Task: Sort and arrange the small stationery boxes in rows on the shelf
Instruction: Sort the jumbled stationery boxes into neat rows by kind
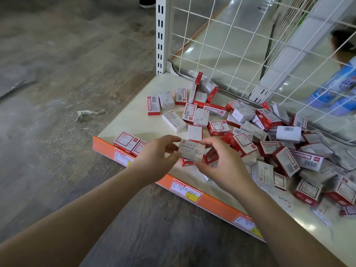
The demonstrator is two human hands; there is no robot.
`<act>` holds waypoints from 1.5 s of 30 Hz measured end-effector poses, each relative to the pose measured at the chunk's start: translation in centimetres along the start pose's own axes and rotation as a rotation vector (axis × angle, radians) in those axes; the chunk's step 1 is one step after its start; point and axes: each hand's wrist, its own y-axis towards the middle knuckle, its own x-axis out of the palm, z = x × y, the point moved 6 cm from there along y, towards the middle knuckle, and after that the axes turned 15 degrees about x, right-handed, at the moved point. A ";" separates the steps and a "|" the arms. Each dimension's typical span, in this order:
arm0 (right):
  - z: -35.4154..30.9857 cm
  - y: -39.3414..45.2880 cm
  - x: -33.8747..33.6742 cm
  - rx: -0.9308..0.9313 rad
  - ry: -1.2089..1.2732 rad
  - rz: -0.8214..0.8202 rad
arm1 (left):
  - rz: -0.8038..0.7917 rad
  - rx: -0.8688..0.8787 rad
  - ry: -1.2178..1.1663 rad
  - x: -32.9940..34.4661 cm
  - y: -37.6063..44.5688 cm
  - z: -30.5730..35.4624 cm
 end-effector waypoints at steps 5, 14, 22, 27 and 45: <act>0.8 -0.7 0.1 0.028 -0.034 -0.014 | -0.037 0.041 0.129 0.4 -0.1 0.2; 3.4 -2.5 1.8 0.067 -0.138 -0.039 | -0.157 0.197 0.438 1.2 -1.1 1.0; 2.8 -1.7 3.2 0.040 -0.195 -0.013 | -0.204 0.274 0.519 1.7 -1.0 0.6; 1.8 -1.2 3.9 -0.018 -0.237 0.011 | -0.207 0.301 0.550 1.6 -1.2 0.0; 1.8 -2.0 3.2 -0.101 -0.169 0.088 | -0.267 0.276 0.542 2.0 -0.7 0.4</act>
